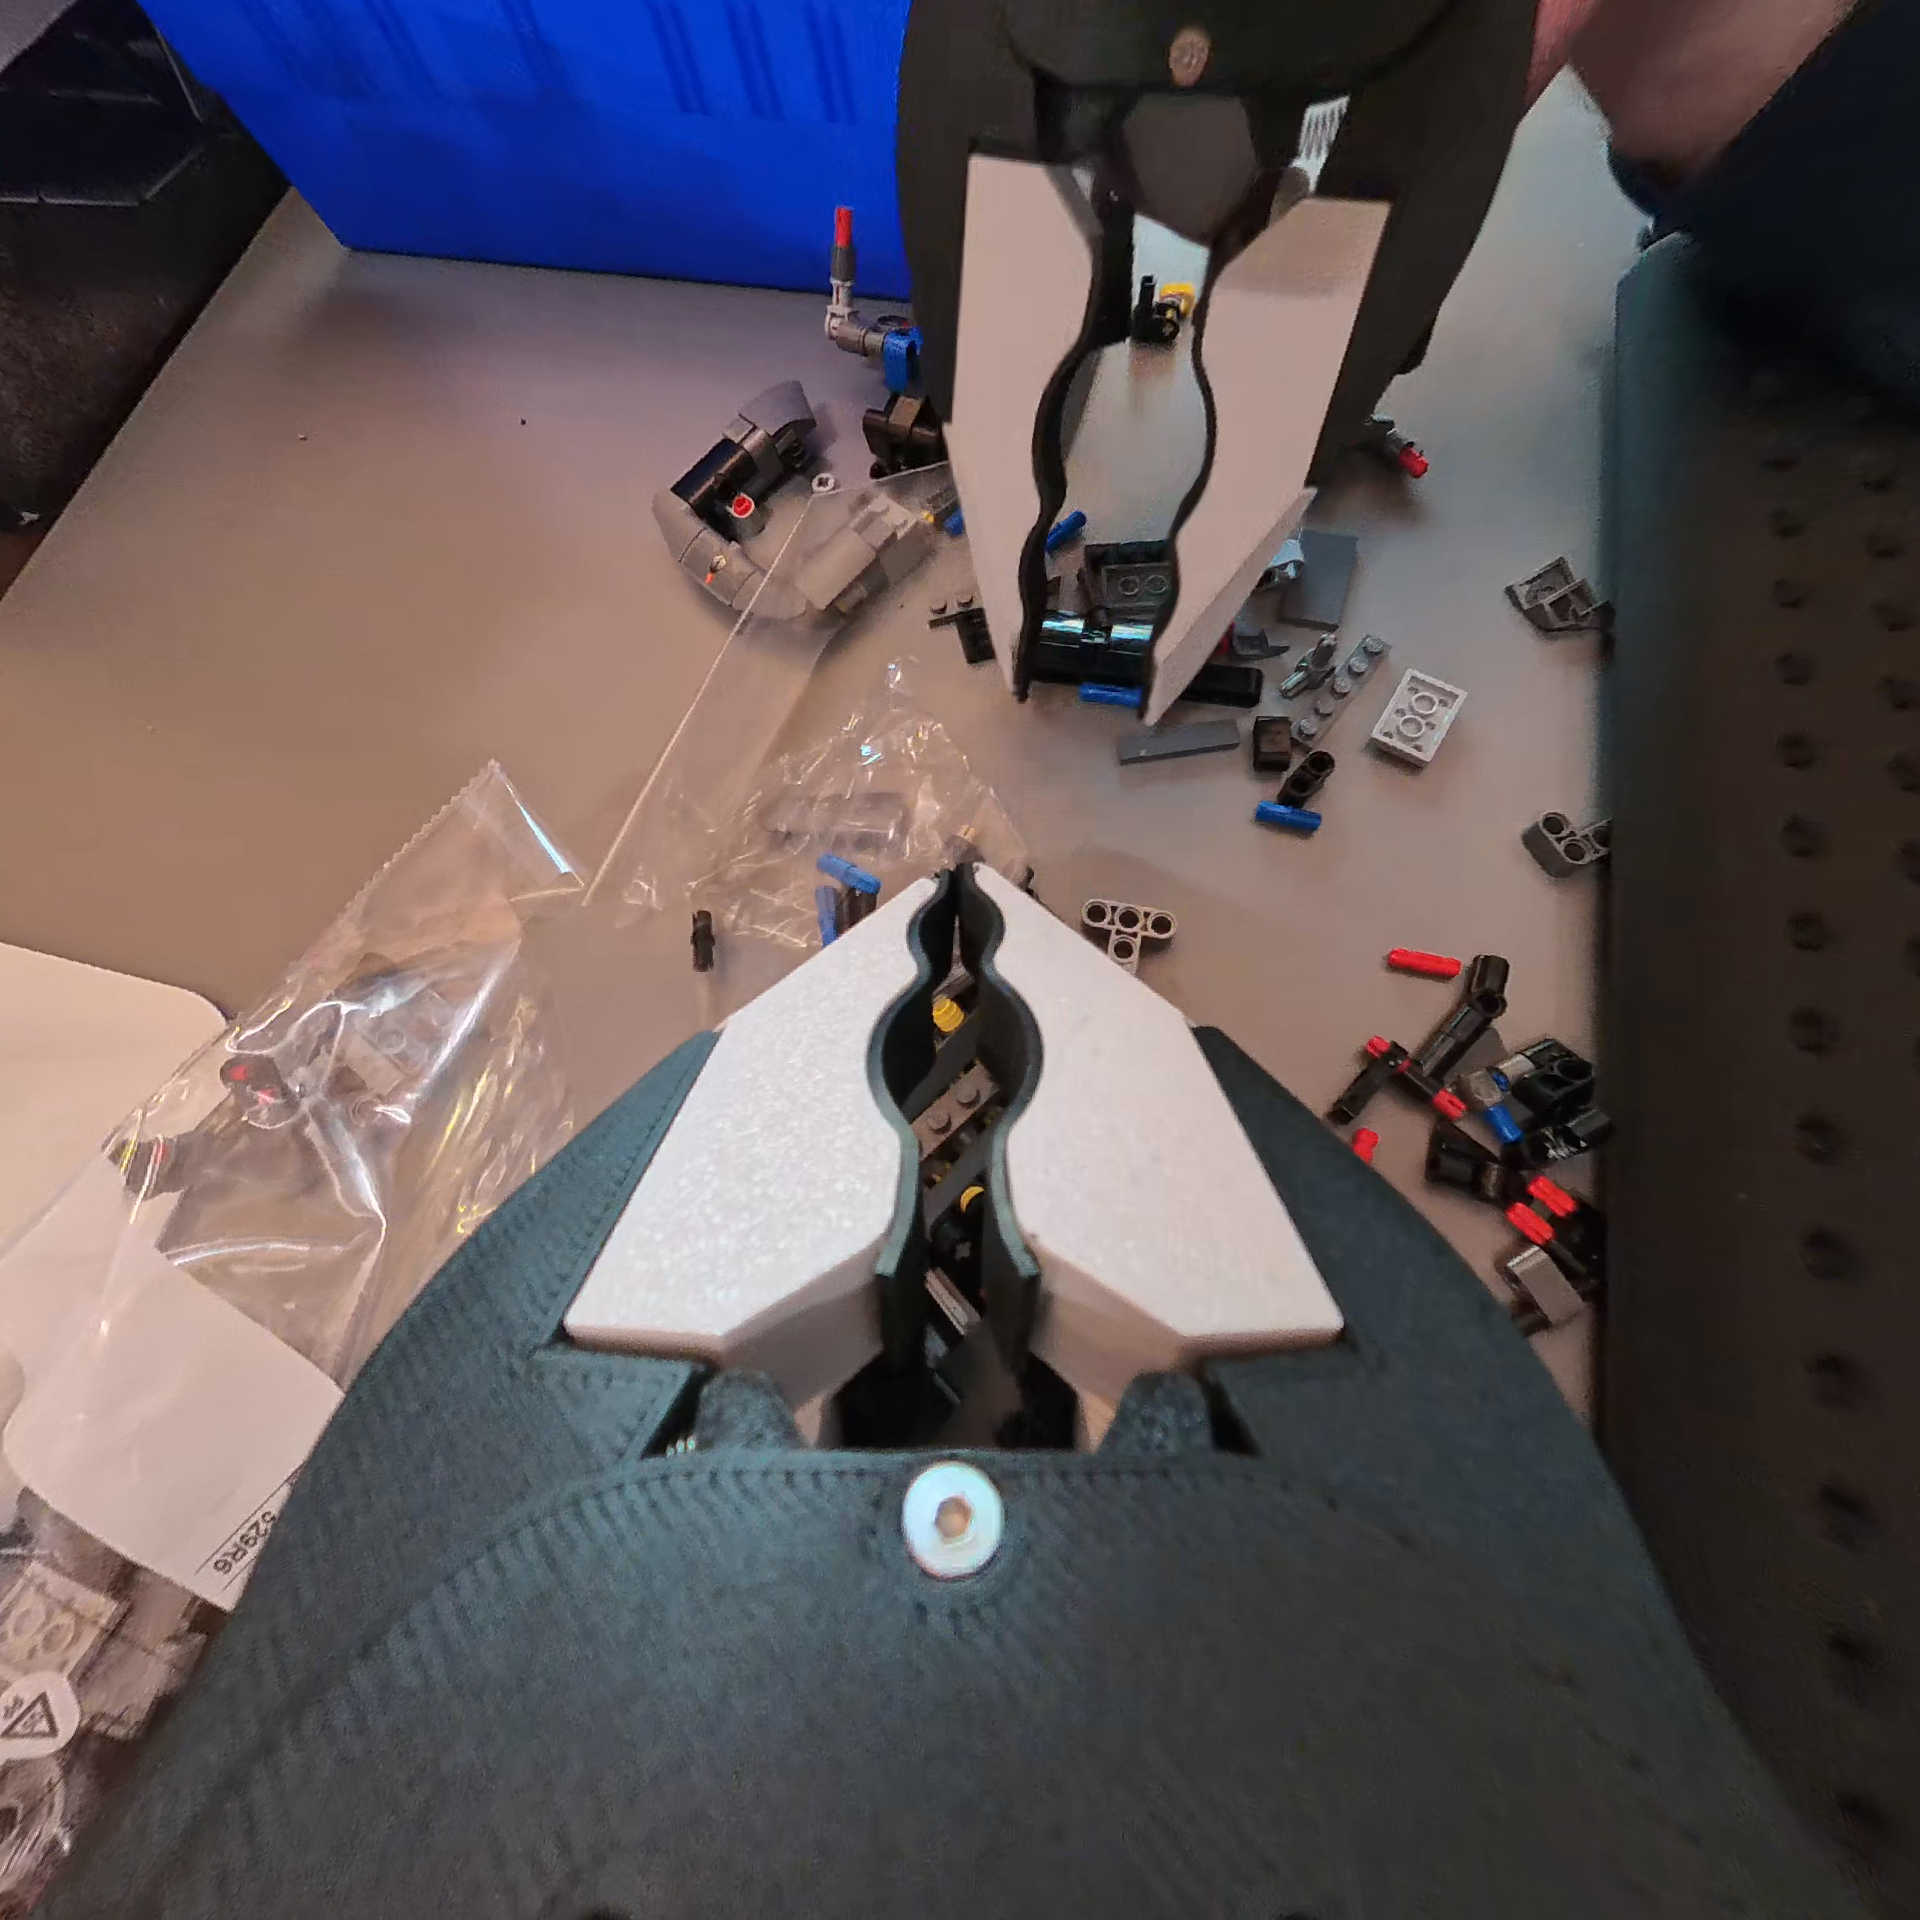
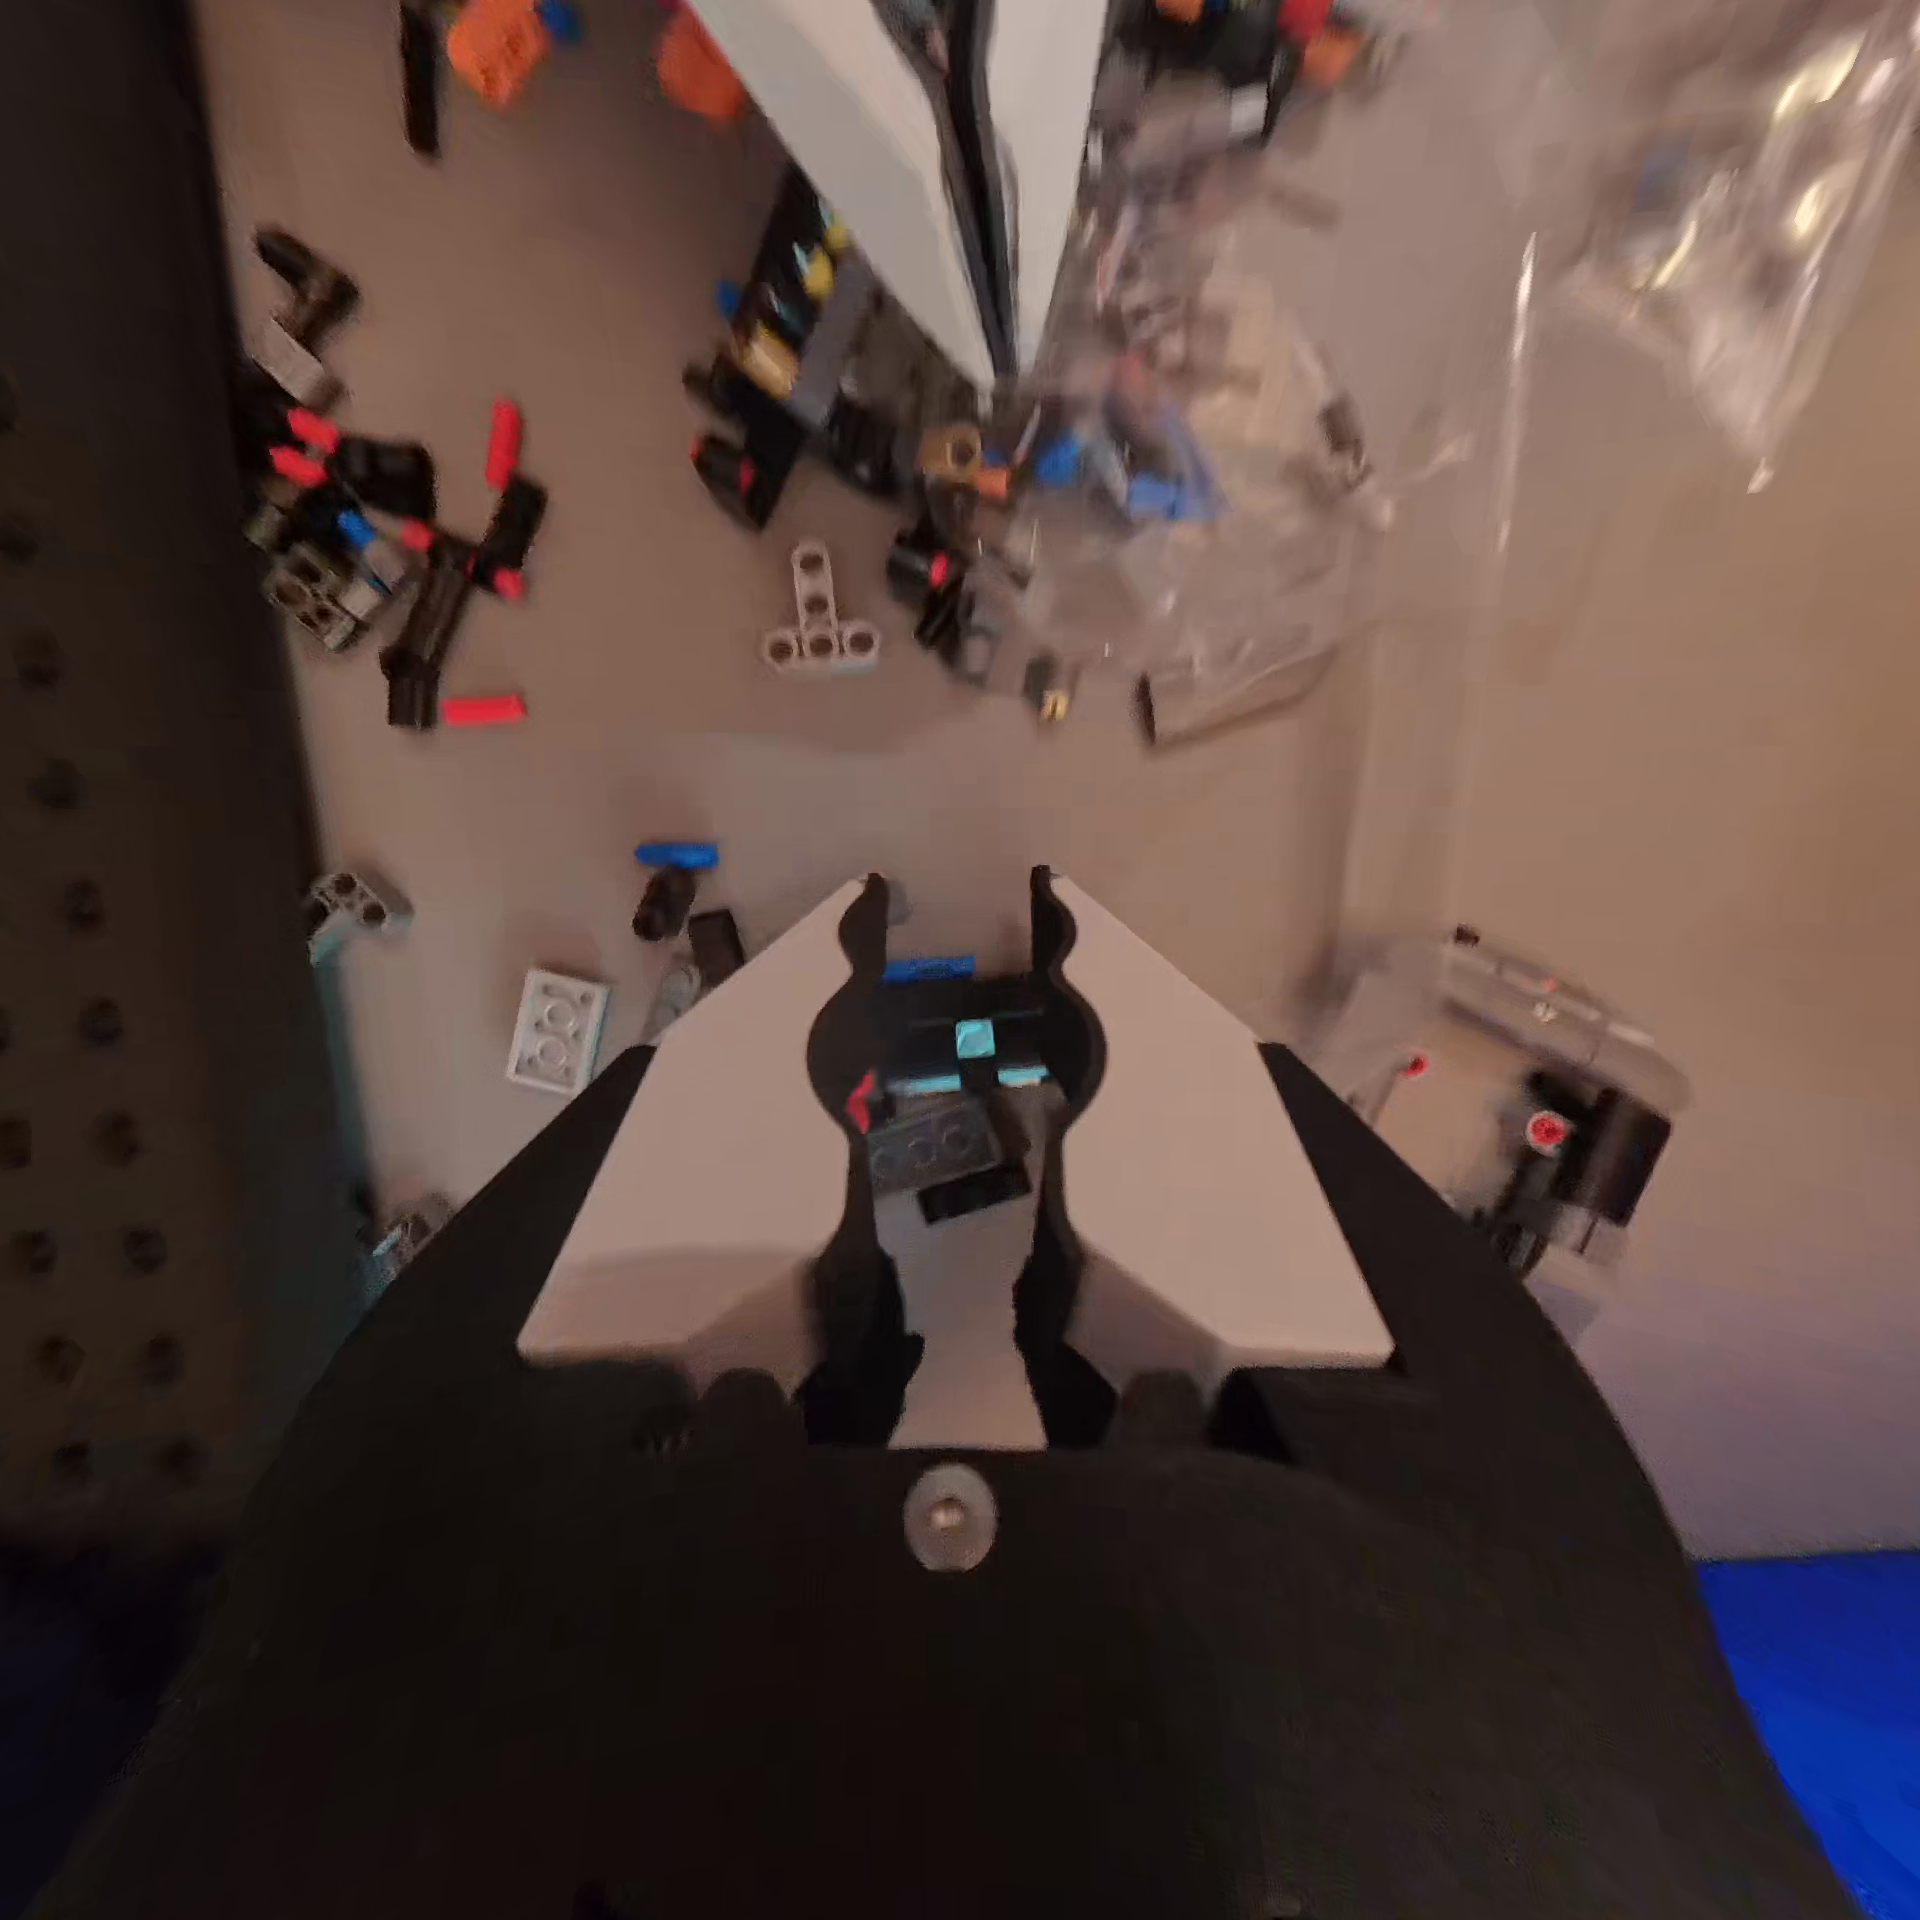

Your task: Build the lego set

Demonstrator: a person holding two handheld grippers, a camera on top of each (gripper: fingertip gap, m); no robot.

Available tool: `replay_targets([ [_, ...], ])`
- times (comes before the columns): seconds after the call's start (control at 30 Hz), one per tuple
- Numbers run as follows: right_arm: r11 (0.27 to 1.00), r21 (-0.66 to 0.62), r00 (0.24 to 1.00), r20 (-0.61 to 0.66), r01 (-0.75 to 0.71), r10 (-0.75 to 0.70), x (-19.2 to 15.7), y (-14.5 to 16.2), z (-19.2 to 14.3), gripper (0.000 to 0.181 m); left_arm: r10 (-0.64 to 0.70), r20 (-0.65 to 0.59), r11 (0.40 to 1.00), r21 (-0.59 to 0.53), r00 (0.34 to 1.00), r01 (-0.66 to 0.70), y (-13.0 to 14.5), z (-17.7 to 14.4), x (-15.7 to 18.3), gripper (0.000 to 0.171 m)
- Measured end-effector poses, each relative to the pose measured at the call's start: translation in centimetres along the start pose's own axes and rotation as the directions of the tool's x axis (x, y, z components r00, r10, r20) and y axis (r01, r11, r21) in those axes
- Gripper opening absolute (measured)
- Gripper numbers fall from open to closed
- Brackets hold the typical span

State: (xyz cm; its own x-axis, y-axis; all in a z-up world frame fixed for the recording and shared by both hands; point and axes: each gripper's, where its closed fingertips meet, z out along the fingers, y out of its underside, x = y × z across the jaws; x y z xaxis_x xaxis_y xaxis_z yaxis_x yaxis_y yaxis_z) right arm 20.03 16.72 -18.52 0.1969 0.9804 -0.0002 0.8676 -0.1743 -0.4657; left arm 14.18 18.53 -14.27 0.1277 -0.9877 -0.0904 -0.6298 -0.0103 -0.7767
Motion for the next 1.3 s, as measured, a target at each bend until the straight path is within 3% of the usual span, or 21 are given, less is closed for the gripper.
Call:
replay_targets([
  [0.23,0.995,-0.094,0.999,0.039,-0.022,0.026,-0.7,2.1,0.4,0.028,0.0,0.0,1.0,-0.004,1.0,0.0,0.1,0.1,0.0,0.0],
  [0.5,0.995,-0.096,0.999,0.03,-0.03,0.033,-0.5,2.1,0.4,0.02,0.0,0.001,1.0,-0.004,1.0,0.0,0.1,0.1,0.0,0.0],
  [0.63,1.0,-0.026,1.0,0.02,0.0,0.001,-0.5,0.7,-0.1,0.02,0.002,-0.002,1.0,-0.002,1.0,-0.002,0.0,0.1,0.1,0.0],
  [0.9,0.96,0.276,0.996,-0.077,0.055,-0.035,0.6,-5.1,-2.4,0.021,0.009,-0.009,1.0,-0.001,1.0,-0.009,-0.1,0.2,0.3,0.0],
  [1.3,0.963,0.269,0.999,-0.051,0.0,0.014,1.4,-5.5,-0.8,0.021,0.01,-0.007,1.0,-0.007,1.0,-0.01,0.0,0.3,0.3,0.0],
])
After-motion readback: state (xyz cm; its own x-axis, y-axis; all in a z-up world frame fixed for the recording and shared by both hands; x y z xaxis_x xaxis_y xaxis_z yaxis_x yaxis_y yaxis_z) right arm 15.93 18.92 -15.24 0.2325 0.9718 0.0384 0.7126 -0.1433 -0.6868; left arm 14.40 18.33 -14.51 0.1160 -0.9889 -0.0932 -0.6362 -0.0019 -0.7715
